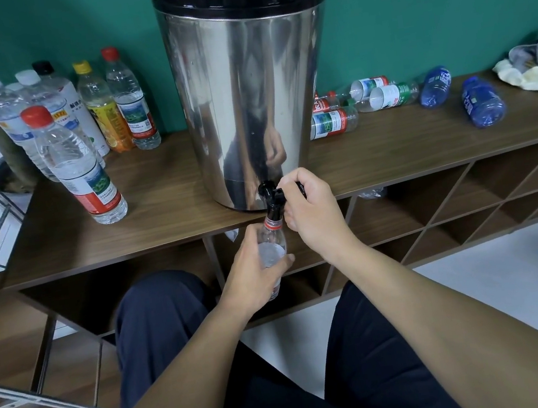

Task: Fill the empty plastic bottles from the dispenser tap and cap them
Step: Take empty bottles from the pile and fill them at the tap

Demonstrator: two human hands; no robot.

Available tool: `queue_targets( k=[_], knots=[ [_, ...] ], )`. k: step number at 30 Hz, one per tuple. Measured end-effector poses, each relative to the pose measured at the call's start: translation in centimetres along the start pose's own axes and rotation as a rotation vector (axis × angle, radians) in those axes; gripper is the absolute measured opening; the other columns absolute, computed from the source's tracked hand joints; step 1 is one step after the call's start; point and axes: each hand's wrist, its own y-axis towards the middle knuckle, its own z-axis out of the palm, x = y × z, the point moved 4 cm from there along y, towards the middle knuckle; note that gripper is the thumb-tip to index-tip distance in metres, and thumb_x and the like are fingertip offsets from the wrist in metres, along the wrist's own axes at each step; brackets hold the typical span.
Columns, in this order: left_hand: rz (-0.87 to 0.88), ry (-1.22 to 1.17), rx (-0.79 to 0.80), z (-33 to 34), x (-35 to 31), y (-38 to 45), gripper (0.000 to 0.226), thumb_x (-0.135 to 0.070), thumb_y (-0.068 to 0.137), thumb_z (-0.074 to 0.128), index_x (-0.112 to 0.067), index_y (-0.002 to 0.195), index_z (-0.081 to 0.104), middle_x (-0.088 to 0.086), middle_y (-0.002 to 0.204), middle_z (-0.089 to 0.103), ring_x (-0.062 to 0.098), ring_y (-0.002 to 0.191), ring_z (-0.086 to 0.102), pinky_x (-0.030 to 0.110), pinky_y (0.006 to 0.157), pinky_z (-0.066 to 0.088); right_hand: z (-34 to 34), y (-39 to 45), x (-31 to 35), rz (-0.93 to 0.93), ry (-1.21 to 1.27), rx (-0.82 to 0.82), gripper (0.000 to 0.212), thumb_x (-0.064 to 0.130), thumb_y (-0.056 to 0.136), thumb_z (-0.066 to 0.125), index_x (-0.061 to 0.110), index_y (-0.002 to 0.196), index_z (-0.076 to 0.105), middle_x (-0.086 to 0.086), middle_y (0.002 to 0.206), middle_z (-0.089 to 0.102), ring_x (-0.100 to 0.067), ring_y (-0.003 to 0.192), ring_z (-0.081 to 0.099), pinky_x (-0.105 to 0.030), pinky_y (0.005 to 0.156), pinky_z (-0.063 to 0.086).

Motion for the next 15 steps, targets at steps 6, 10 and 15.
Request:
queue_targets(
  k=[6,10,15],
  knots=[
    [0.003,-0.003,-0.005,0.11,0.14,0.12,0.051,-0.038,0.094,0.089,-0.042,0.131,0.054,-0.015,0.125,0.07,0.004,0.117,0.069,0.042,0.107,0.059,0.0,-0.07,0.14,0.001,0.014,-0.001,0.025,0.026,0.113,0.055,0.027,0.089,0.061,0.014,0.061,0.051,-0.007,0.056,0.046,-0.03,0.057,0.038],
    [0.002,-0.003,-0.003,0.15,0.09,0.08,0.052,-0.038,0.094,0.089,-0.044,0.131,0.053,-0.017,0.125,0.07,0.001,0.117,0.068,0.04,0.109,0.058,0.05,-0.09,0.12,0.008,0.021,0.003,0.025,0.026,0.113,0.056,0.028,0.089,0.061,0.014,0.061,0.051,-0.008,0.056,0.046,-0.031,0.056,0.038],
    [-0.002,0.001,-0.002,0.18,0.18,0.12,0.051,-0.039,0.094,0.09,-0.046,0.129,0.053,-0.017,0.123,0.07,0.0,0.115,0.068,0.041,0.108,0.059,-0.02,-0.12,0.14,0.009,0.017,0.007,0.023,0.026,0.114,0.055,0.024,0.092,0.061,0.013,0.06,0.05,-0.008,0.055,0.045,-0.03,0.055,0.038]
  ],
)
